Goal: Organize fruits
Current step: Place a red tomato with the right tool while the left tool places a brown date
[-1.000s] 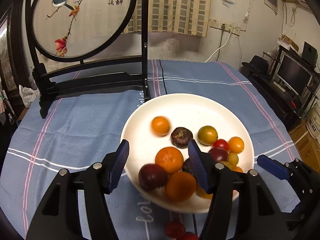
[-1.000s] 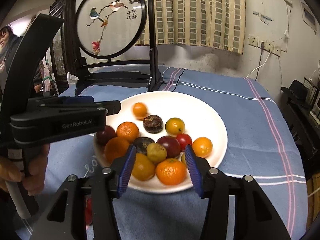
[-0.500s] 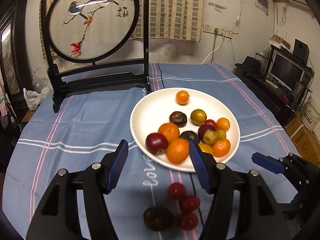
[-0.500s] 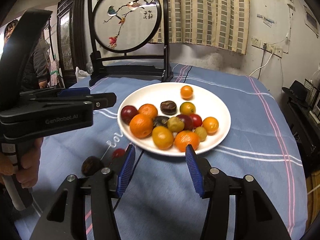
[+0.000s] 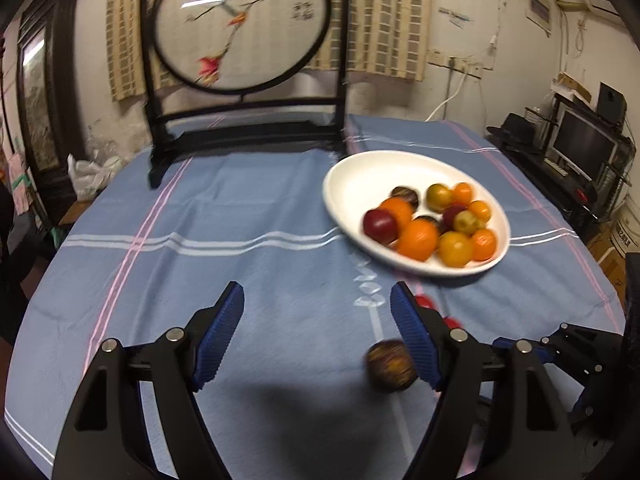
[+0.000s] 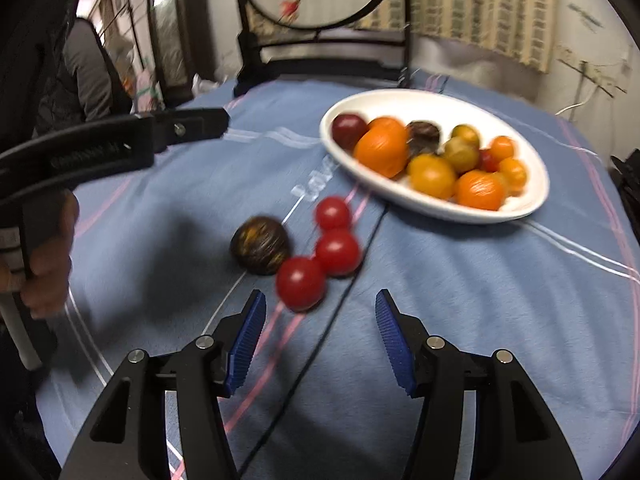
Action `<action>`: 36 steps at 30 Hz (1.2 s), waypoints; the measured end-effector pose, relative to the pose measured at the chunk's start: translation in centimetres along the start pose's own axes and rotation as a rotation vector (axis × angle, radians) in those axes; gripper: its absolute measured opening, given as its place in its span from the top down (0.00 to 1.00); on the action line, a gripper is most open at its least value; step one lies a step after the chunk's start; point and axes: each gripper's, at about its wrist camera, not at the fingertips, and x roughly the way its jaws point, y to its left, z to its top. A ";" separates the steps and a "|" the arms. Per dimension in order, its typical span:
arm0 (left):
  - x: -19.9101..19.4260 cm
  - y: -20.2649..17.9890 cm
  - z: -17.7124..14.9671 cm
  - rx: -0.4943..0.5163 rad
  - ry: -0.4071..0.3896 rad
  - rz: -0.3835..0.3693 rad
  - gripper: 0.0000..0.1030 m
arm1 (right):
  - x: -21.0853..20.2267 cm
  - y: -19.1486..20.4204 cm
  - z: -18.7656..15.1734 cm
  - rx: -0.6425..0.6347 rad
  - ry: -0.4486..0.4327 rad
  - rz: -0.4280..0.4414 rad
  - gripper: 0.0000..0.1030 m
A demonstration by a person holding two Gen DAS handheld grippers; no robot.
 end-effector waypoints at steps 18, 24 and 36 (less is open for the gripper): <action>2.2 0.3 -2.6 -0.001 0.103 -0.087 0.24 | 0.1 -0.9 -0.2 0.036 0.000 -0.028 0.71; 3.3 -2.5 -3.8 0.065 0.161 -0.100 0.24 | -1.1 -4.1 -1.6 0.109 -0.027 -0.033 0.71; 5.0 -6.6 -4.4 0.196 0.197 -0.152 0.58 | -3.2 -5.1 -1.4 0.129 -0.088 0.001 0.71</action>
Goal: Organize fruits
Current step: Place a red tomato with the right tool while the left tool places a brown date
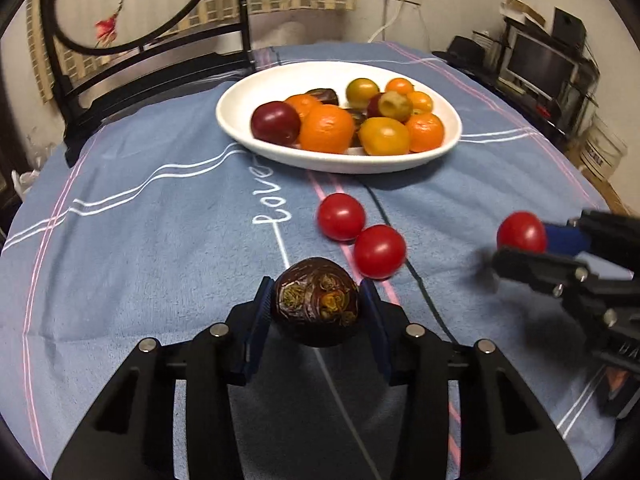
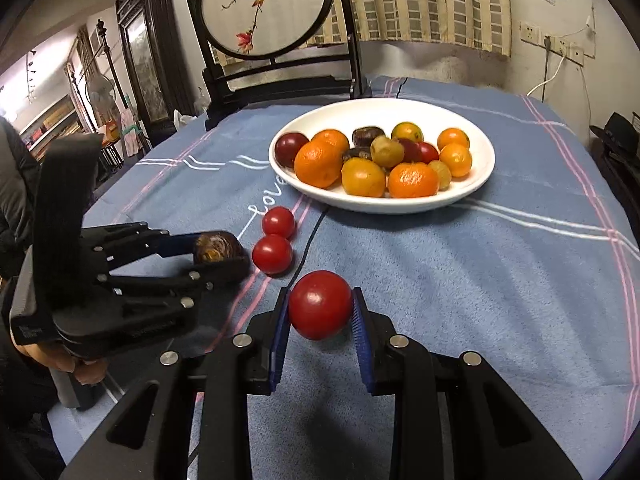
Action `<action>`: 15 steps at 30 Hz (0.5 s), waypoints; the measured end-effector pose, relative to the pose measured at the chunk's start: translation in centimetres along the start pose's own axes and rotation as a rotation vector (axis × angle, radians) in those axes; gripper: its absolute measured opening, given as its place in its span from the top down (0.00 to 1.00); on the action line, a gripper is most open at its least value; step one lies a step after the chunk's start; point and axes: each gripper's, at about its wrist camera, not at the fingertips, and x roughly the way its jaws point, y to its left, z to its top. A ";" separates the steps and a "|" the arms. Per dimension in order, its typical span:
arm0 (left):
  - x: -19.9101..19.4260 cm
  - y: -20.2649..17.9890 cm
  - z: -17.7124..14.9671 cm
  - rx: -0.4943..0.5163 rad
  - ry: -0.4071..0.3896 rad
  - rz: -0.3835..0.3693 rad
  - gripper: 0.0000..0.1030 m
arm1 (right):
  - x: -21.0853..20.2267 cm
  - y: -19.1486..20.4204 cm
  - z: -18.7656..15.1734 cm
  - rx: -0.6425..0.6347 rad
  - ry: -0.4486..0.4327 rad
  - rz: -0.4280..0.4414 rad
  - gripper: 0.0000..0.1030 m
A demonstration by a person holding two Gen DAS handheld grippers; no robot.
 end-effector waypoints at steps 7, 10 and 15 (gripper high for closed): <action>-2.6 1.1 4.7 -0.033 -0.084 -0.028 0.59 | -1.8 -1.0 3.5 -0.046 -0.070 -0.058 0.71; -3.0 1.4 8.0 -0.056 -0.127 -0.014 0.59 | -1.5 -1.1 5.8 -0.065 -0.114 -0.070 0.71; -1.4 2.1 12.5 -0.108 -0.156 0.012 0.59 | 1.7 -2.1 9.5 -0.052 -0.136 -0.098 0.71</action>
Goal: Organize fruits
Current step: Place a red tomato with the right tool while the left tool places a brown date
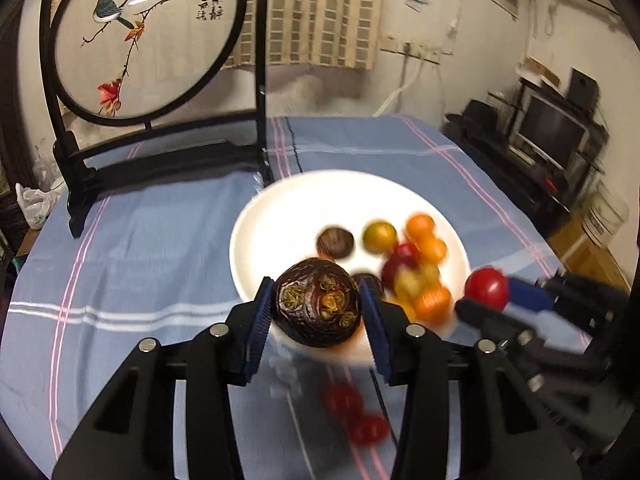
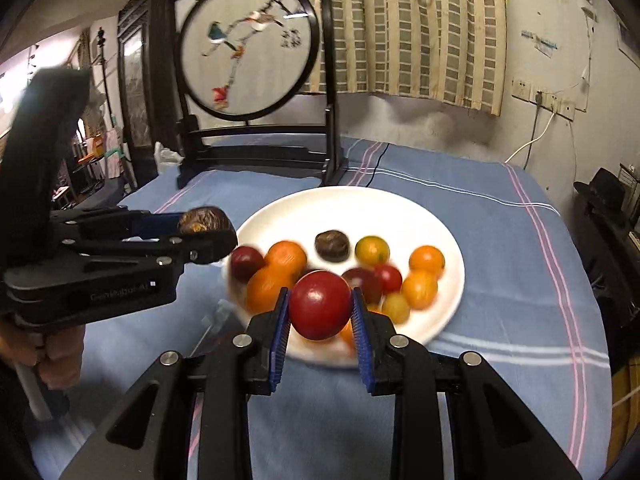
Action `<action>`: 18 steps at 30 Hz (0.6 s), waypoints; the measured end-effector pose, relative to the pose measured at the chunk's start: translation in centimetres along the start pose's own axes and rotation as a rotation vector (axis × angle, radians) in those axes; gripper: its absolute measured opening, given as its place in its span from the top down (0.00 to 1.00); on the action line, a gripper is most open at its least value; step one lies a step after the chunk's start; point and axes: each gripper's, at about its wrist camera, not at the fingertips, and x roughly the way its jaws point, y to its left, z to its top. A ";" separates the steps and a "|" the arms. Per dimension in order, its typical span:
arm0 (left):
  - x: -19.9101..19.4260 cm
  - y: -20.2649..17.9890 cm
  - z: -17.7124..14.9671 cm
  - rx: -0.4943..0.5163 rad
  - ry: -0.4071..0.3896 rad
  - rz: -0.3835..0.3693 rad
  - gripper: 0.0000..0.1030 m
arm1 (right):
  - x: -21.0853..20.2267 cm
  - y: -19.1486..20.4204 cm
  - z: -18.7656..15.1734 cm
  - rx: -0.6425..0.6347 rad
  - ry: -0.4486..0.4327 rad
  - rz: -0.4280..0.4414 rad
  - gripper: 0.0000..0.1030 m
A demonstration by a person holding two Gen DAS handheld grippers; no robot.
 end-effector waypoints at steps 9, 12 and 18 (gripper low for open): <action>6.2 1.1 2.4 -0.071 0.047 0.023 0.55 | 6.6 -2.0 1.6 0.055 0.054 -0.035 0.69; 6.5 1.7 2.2 -0.113 0.037 0.048 0.37 | 7.1 -2.4 1.6 0.083 0.053 -0.026 0.59; 3.3 2.2 1.3 -0.108 -0.018 0.052 0.31 | 3.9 -2.0 0.7 0.082 0.009 -0.008 0.53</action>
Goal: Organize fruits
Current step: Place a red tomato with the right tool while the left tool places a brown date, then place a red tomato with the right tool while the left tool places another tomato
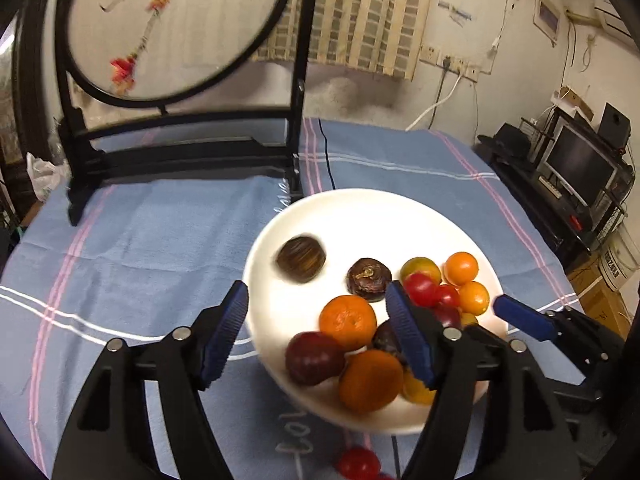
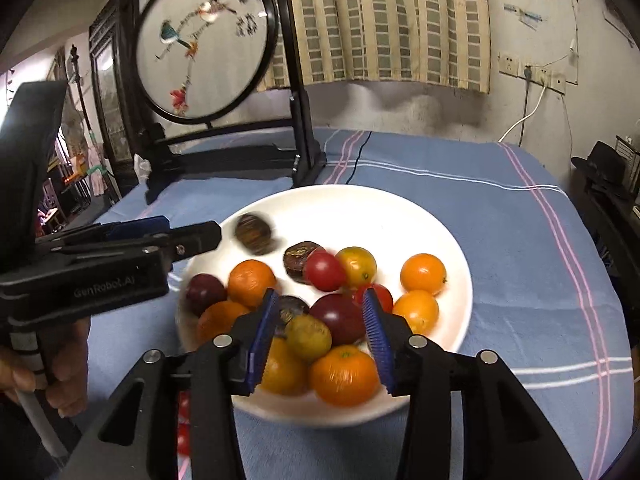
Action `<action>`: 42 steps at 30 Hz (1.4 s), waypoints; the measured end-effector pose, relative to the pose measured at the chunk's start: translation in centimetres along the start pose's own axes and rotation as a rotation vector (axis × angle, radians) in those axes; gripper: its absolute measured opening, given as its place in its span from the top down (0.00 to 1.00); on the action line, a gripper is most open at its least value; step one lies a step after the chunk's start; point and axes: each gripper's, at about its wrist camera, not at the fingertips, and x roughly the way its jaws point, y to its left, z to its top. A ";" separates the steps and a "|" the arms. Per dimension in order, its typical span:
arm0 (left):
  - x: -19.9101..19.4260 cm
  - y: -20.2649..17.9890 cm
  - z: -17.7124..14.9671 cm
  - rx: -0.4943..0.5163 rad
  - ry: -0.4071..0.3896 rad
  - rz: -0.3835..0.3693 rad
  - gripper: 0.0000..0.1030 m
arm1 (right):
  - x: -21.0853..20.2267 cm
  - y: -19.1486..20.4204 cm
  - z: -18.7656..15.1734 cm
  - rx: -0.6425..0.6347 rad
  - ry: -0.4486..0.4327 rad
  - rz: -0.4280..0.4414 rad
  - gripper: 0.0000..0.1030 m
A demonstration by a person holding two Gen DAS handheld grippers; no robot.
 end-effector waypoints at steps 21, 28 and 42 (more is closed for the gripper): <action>-5.3 4.6 -8.9 -0.026 0.022 0.058 0.21 | -1.4 9.4 -8.4 -0.169 0.224 0.079 0.46; -4.8 6.0 -9.2 -0.053 0.026 0.057 0.21 | 0.6 10.6 -8.5 -0.187 0.254 0.029 0.70; -3.8 2.3 -10.5 0.025 0.100 -0.034 0.21 | -3.8 5.3 -9.7 -0.082 0.205 0.049 0.70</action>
